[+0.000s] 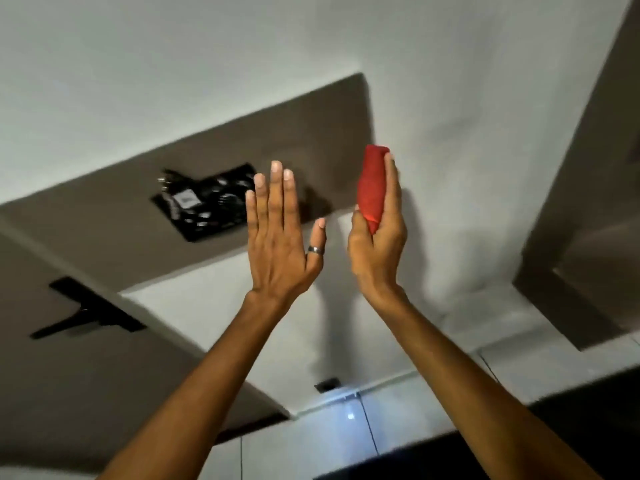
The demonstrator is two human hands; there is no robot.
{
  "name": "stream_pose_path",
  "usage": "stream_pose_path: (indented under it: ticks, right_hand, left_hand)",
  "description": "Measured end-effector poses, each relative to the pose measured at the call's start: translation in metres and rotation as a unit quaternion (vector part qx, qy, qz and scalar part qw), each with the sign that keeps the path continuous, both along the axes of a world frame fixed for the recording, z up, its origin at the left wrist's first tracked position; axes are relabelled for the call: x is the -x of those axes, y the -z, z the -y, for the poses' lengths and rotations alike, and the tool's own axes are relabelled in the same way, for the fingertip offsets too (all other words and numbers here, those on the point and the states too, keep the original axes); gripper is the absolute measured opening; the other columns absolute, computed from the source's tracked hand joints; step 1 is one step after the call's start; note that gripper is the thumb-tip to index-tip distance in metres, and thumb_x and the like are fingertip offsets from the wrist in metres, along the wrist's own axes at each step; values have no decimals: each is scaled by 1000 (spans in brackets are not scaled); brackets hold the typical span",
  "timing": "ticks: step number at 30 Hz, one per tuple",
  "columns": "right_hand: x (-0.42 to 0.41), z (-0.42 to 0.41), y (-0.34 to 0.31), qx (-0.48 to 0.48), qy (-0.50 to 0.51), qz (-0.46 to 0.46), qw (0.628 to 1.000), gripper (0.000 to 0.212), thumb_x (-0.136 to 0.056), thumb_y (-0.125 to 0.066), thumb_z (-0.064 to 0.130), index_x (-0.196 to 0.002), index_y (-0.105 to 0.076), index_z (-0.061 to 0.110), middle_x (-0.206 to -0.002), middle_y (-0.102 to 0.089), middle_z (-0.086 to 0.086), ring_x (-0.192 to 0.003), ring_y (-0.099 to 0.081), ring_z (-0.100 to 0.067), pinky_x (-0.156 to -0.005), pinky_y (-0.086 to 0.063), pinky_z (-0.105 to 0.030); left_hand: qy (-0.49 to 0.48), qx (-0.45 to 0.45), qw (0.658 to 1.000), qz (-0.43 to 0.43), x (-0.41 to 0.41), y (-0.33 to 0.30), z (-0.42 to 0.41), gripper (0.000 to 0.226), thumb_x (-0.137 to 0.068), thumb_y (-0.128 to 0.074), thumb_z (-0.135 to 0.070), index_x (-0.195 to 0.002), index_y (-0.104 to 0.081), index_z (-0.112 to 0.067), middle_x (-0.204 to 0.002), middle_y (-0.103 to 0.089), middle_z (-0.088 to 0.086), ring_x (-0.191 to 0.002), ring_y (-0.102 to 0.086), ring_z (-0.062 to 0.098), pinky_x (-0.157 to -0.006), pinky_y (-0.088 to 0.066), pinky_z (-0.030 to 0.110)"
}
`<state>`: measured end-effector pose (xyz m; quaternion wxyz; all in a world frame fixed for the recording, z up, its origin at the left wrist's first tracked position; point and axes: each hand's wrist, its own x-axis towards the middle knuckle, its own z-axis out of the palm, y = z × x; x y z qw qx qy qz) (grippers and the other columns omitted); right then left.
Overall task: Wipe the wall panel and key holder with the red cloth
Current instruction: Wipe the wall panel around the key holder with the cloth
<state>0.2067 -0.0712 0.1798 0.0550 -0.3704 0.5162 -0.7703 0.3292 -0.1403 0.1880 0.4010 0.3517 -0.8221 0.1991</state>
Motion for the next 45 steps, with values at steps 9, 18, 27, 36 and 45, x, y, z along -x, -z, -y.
stream_pose_path:
  ticks: [9, 18, 27, 36, 45]
  right_hand:
    - [-103, 85, -15, 26, 92, -331, 939, 64, -96, -48, 3, -158, -33, 7, -167, -28, -23, -158, -16, -47, -124, -22, -73]
    - [-83, 113, 4, -13, 172, -535, 827, 62, -108, -35, 55, -161, -33, 23, -169, -32, -10, -159, -23, -37, -131, -18, -56]
    - [-101, 159, 9, 107, 288, -441, 843, 48, -103, -42, 41, -144, -58, 22, -147, -59, -12, -147, -42, -40, -124, -34, -54]
    - [-103, 158, -10, 101, 263, -449, 848, 48, -102, -46, 37, -146, -59, 23, -153, -56, -9, -152, -38, -37, -127, -29, -55]
    - [-92, 156, -23, 118, 239, -487, 832, 50, -101, -48, 37, -149, -55, 23, -157, -53, -7, -154, -35, -36, -129, -24, -52]
  left_hand:
    - [-83, 42, 994, -58, -130, -28, 52, 74, -105, -39, -41, -161, -2, -9, -170, -3, 12, -158, 5, 29, -130, 1, 46]
    - [-103, 117, 987, -50, -180, -22, 112, 67, -105, -37, -36, -158, -18, 0, -164, -23, 22, -158, 8, 22, -130, 2, 44]
    - [-125, 208, 969, -45, -177, -10, 134, 66, -103, -30, -35, -160, -14, -6, -170, -2, 4, -158, 4, 23, -130, 0, 47]
    - [-115, 195, 972, -67, -176, -9, 132, 64, -103, -28, -33, -161, -14, -9, -171, 4, -1, -158, 3, 22, -130, 1, 47]
    - [-135, 201, 968, -70, -184, -16, 129, 62, -101, -31, -28, -160, -18, -11, -171, 3, -3, -158, 3, 22, -129, -1, 45]
